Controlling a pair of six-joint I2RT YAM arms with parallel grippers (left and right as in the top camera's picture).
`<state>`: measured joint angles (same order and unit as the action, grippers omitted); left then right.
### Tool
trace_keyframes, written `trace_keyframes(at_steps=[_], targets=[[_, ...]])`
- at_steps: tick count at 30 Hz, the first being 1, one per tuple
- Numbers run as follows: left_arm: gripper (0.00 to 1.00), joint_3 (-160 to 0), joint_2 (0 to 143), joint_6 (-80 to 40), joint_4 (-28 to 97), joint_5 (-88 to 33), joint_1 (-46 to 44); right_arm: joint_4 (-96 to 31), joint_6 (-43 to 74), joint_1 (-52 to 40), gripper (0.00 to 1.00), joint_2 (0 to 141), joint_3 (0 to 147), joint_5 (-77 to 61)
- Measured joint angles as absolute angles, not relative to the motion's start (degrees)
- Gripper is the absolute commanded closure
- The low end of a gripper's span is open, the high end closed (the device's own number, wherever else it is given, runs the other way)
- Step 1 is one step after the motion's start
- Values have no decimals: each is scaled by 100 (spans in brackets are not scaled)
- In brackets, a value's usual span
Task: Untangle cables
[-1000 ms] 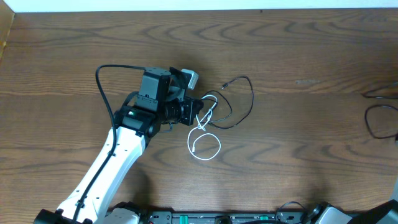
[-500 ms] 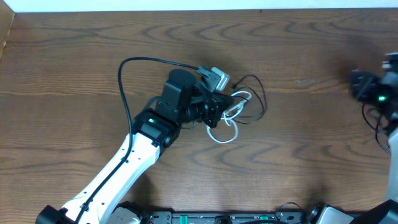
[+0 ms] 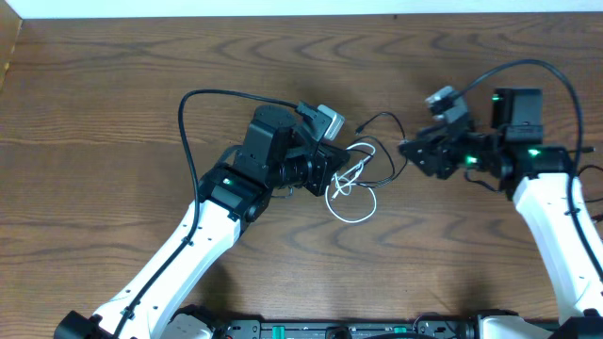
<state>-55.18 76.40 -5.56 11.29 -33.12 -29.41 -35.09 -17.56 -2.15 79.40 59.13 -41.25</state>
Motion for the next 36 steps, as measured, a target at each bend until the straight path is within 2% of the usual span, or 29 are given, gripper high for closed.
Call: trace_keyframes(at_steps=[9, 11, 15, 18, 20, 24, 27, 36], targets=[[92, -5518, 7640, -556, 1197, -3312, -2941, -3448, -1920, -1085, 43, 7940, 5913, -3898], [92, -5518, 7640, -556, 1197, -3312, -2941, -3454, -1938, -1151, 49, 7940, 5913, -3828], [92, -5518, 7640, -556, 1197, -3312, -2941, -3454, -2012, -1177, 78, 7940, 5911, -3732], [92, -5518, 7640, -556, 1197, -3312, -2941, -3461, -2005, -1181, 81, 7940, 5911, -3682], [92, -5518, 7640, -556, 1197, -3312, -2941, -3465, -2003, -1181, 88, 7946, 5909, -3658], [92, -5518, 7640, -556, 1197, -3312, -2941, -3454, -2010, -1181, 91, 8064, 5837, -3610], [92, -5518, 7640, -556, 1199, -3312, -2941, -3468, -2005, -1181, 99, 8324, 5736, -3577], [92, -5518, 7640, -556, 1315, -3312, -2941, -3153, -1900, -1184, 99, 8707, 5651, -3487]])
